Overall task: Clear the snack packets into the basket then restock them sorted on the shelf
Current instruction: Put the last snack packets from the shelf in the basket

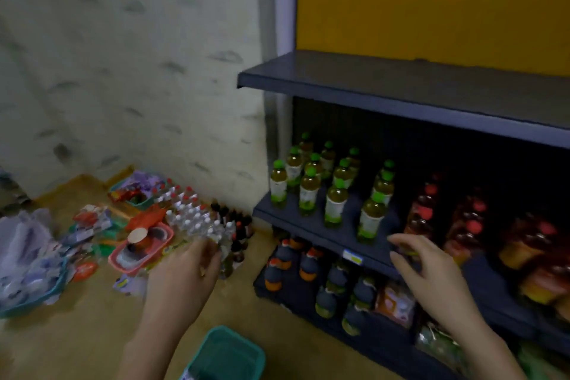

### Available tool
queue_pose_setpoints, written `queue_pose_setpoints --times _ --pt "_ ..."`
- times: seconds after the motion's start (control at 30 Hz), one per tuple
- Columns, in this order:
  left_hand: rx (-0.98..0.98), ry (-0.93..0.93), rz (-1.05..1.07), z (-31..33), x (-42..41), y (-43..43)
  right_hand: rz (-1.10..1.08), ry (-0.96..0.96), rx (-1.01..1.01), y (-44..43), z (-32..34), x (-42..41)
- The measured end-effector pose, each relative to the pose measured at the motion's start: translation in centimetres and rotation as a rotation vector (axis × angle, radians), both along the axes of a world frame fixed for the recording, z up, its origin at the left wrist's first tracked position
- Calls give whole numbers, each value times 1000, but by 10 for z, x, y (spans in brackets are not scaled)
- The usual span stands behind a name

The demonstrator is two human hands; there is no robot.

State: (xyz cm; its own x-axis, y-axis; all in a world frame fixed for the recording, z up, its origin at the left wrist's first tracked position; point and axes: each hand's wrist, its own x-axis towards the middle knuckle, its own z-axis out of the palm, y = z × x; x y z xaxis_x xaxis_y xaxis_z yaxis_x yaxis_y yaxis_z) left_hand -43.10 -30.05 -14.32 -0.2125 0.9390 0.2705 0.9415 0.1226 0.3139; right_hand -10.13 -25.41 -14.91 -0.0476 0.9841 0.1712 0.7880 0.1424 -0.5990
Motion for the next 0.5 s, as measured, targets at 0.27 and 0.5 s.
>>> queue_pose_setpoints --times 0.27,0.5 --pt "123 -18 -493 44 177 31 -472 -44 137 -128 27 167" --pt "148 -59 -772 45 354 4 -776 -60 124 -243 32 297"
